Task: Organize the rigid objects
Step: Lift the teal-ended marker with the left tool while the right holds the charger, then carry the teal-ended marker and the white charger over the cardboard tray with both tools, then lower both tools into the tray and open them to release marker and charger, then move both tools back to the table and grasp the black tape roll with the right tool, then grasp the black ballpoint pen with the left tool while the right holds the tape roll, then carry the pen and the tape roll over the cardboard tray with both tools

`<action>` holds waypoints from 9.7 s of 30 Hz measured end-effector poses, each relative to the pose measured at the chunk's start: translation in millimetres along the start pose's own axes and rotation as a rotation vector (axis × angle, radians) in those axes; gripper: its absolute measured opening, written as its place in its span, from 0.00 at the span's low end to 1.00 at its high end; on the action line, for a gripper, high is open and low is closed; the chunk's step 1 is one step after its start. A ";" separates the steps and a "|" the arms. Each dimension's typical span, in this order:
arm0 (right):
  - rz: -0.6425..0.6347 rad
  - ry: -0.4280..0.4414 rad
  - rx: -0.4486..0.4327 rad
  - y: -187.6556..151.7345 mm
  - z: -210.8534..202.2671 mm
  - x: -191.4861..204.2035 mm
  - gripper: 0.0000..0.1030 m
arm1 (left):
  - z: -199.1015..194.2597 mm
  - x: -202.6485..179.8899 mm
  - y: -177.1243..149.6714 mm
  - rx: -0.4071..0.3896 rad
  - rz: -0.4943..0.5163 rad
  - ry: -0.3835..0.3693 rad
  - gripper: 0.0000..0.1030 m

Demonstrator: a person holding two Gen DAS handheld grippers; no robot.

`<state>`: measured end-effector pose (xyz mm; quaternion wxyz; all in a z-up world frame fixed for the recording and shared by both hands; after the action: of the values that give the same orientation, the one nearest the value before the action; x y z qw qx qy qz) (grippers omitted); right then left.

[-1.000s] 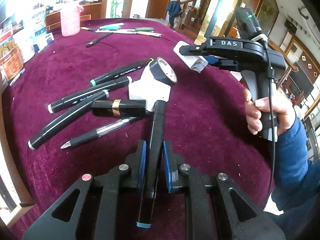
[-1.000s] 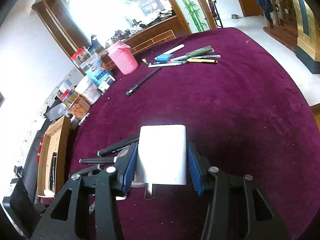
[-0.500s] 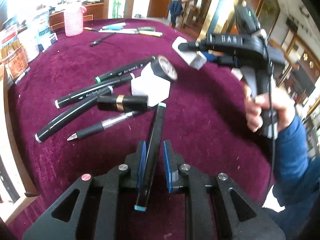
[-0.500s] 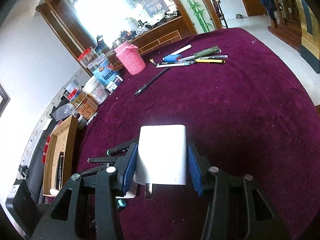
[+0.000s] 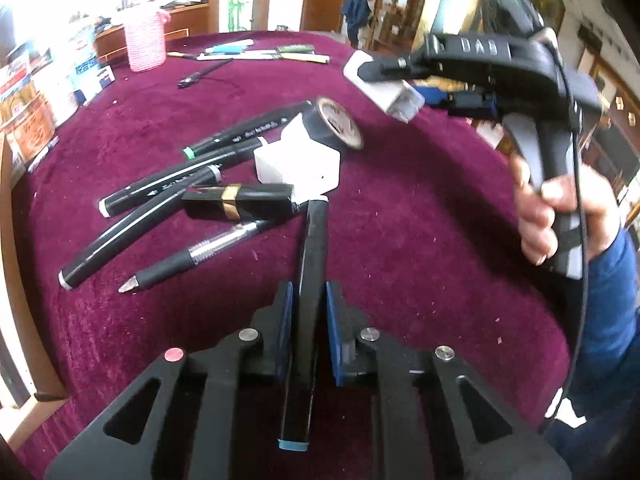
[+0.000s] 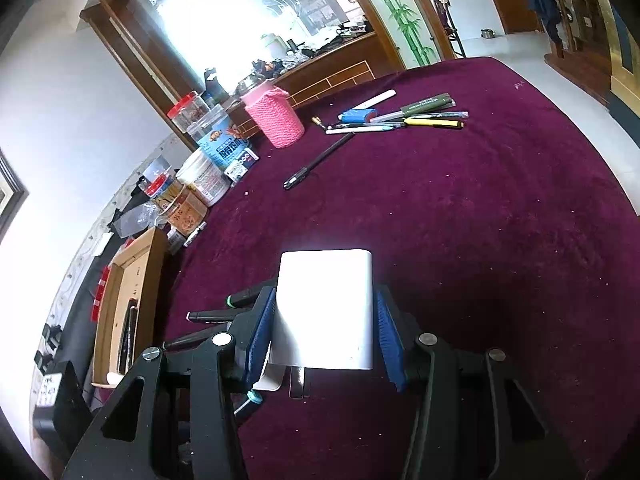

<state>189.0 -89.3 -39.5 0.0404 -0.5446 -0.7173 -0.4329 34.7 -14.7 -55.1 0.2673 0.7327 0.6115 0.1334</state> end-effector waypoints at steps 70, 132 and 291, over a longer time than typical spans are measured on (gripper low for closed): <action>-0.324 0.362 0.251 -89.3 89.4 299.6 0.43 | -160.9 203.1 -40.3 -0.360 -0.452 0.155 0.12; -0.300 -0.138 -0.065 -9.9 -7.8 114.6 0.88 | -144.7 113.8 -10.4 -0.405 -0.212 0.164 0.66; -0.472 0.117 0.318 -57.3 141.9 327.5 0.51 | -162.9 276.2 -17.5 -0.250 -0.430 0.229 0.10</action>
<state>68.7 247.6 12.6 0.0647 -0.3235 -0.8795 -0.3429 -5.0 291.6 32.8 0.3070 0.5276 0.7581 0.2297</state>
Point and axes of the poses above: each gripper's, at about its wrist camera, not at the fingertips, and z roughly the way its jaws point, x to its left, y to its top, the point moved 10 cm from there along z, roughly the way its jaws point, and after that the axes turned 3 degrees about x, right-handed, at the moved point
